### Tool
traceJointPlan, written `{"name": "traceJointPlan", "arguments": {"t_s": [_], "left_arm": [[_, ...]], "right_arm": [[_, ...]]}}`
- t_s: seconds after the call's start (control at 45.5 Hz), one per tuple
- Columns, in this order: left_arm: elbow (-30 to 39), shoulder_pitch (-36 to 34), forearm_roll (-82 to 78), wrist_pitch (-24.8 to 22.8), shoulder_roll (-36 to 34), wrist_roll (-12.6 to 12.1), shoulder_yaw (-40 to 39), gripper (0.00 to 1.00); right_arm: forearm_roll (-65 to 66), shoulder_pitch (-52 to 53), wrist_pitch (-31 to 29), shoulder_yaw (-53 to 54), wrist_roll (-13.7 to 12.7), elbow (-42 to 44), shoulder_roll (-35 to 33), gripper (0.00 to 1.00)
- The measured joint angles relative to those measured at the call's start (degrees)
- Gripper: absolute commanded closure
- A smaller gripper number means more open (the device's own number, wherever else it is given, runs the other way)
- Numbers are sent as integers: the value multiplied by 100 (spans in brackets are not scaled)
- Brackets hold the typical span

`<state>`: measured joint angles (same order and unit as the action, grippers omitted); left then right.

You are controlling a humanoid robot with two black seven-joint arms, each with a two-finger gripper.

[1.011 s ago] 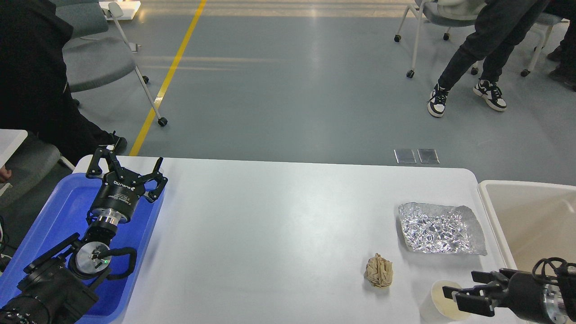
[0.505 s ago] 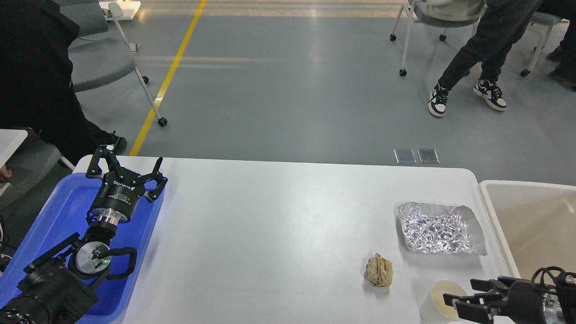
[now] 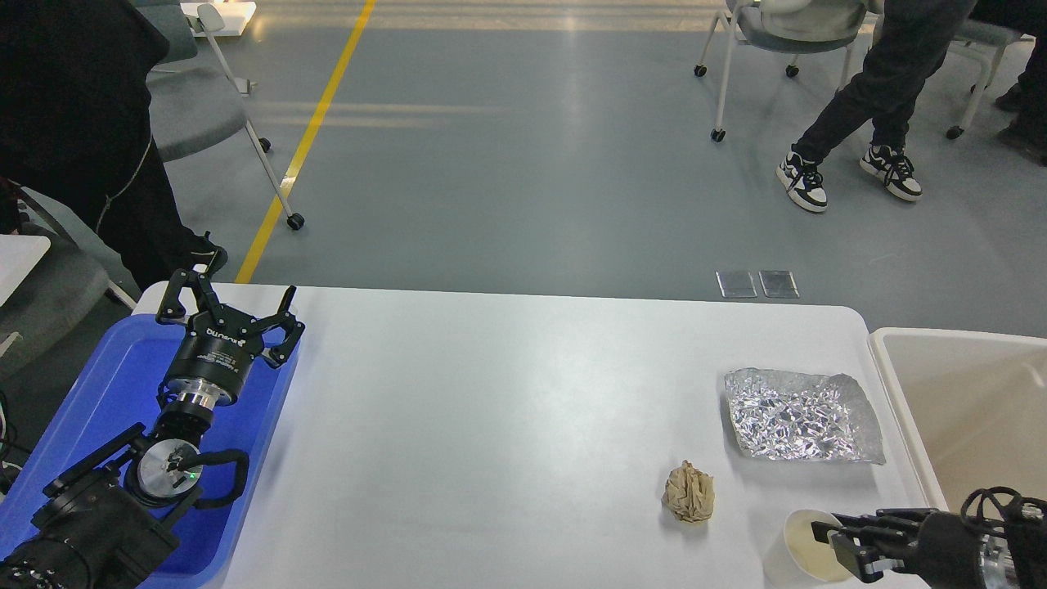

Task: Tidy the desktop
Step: 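Close the right gripper on the white paper cup, then lift the cup with the right gripper and carry it over the white bin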

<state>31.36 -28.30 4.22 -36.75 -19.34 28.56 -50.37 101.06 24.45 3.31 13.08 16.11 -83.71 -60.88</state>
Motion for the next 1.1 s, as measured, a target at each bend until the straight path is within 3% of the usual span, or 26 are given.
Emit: {"name": "traceJointPlan", "arguments": {"t_s": [0.615, 0.813, 1.099], "left_arm": [[0, 0, 0, -3, 0, 0, 1, 0], [2, 0, 0, -3, 0, 0, 1, 0], [1, 0, 0, -3, 0, 0, 1, 0]], "right_arm": [[-33, 25, 7, -2, 23, -8, -79, 100], [-290, 270, -86, 40, 13, -108, -442, 100], [-1040, 1039, -770, 64, 110, -519, -1196, 100]]}}
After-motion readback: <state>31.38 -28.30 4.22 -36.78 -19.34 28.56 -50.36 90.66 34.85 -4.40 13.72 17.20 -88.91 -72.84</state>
